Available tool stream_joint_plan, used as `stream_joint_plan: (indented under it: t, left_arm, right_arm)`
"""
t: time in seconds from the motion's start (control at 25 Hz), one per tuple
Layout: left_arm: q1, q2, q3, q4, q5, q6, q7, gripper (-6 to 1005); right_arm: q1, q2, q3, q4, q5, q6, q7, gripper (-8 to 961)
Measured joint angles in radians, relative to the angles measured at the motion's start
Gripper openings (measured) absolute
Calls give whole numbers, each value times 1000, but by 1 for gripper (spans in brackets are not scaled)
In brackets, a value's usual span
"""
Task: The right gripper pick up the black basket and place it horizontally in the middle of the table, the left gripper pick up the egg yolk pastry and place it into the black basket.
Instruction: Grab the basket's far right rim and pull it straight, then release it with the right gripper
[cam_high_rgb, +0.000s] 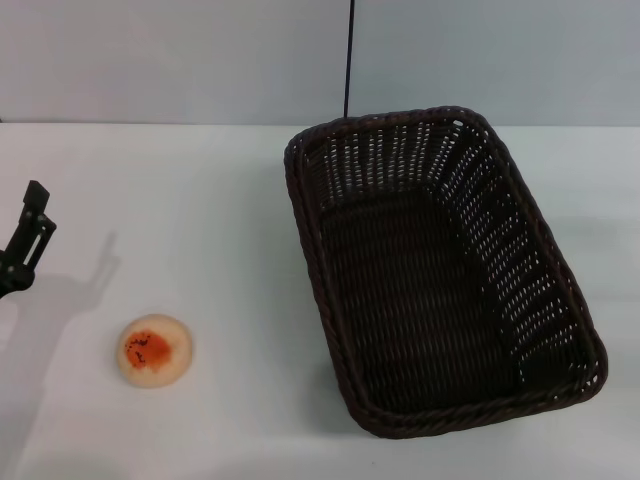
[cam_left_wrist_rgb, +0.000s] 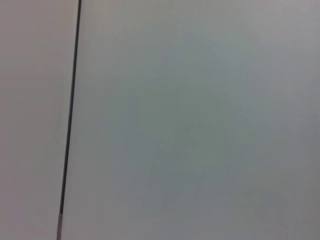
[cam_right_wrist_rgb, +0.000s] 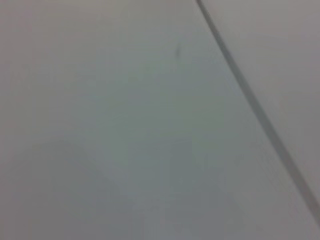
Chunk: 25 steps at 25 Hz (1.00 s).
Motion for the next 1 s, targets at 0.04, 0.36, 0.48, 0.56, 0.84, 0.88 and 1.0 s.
stream_joint_plan:
  t: [0.04,0.36,0.48,0.56,0.84,0.88,1.0]
  left_arm:
    - [0,-1,-3,-1,0,0,0,824]
    - [-31,-2,-12,-2,-1,-7,-1,824]
    - [-32,0,-24,-3,-1,0,-5,824]
    - [-28,-2,-29,-1,-1,-6,-17,824]
    - [-26,1,-34,17,-1,-10,-77,824]
    - [-26,1,-34,24,-1,-10,-87,824]
    - [-26,1,-35,46,-1,-13,-113,824]
  right_arm:
    - [-18,-4,3,-65,-61,20,85,725]
    - [-68,-5,207,-596,-740,43,797,725]
    - [-2,-42,306,-708,-976,-71,1077,725]
    - [67,-81,366,-737,-1128,-169,1204,725]
    - [325,-178,349,-730,-1573,-276,1484,725]
    - [350,-181,321,-728,-1600,-281,1513,725]
    - [413,-185,224,-728,-1622,-274,1589,724]
